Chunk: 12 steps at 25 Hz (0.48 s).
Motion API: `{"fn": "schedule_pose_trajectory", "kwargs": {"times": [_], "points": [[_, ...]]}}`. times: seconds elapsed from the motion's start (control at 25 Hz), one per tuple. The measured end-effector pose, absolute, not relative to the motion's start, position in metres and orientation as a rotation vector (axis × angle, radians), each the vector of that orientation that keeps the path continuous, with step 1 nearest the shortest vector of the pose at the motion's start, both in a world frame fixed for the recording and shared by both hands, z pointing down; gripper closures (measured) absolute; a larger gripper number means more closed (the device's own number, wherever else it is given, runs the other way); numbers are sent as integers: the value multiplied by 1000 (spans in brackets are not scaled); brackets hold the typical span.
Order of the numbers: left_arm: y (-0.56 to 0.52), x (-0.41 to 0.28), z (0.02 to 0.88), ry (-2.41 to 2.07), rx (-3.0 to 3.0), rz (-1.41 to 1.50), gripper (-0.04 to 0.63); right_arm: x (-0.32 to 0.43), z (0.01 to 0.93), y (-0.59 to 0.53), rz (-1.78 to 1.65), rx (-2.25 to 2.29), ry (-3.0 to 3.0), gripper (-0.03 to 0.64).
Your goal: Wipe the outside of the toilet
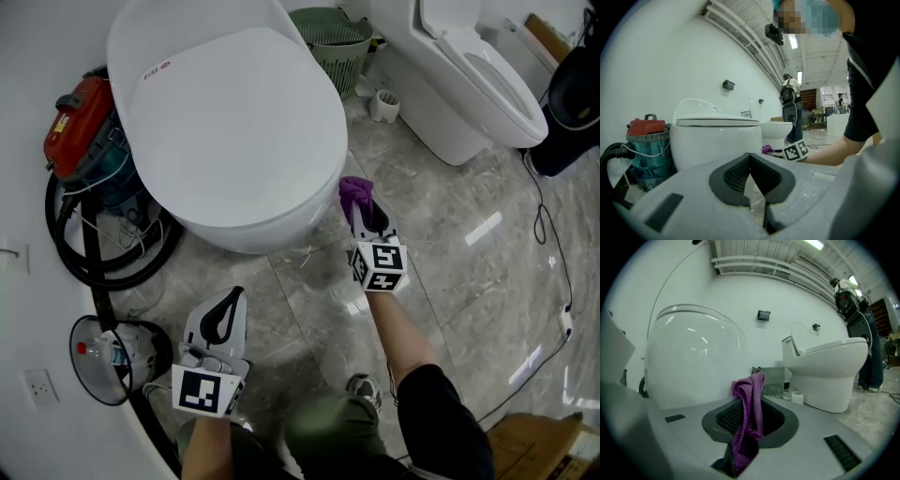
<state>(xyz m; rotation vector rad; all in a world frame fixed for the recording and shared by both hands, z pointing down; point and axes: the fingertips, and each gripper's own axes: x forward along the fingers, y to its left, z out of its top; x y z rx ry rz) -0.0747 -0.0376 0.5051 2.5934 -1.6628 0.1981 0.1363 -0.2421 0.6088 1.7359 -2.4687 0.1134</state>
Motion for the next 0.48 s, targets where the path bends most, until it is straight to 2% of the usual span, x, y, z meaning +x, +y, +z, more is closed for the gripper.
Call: {"fn": "schedule_pose_trajectory", "kwargs": {"times": [0.2,0.48], "points": [[-41,-80,504,-1680,2582,170,594,113,615,-164,230,1653,-2600,537],[-41,-81,505,-1670,2581,173,594,41,632,-70,157,1269,-2737,537]]}}
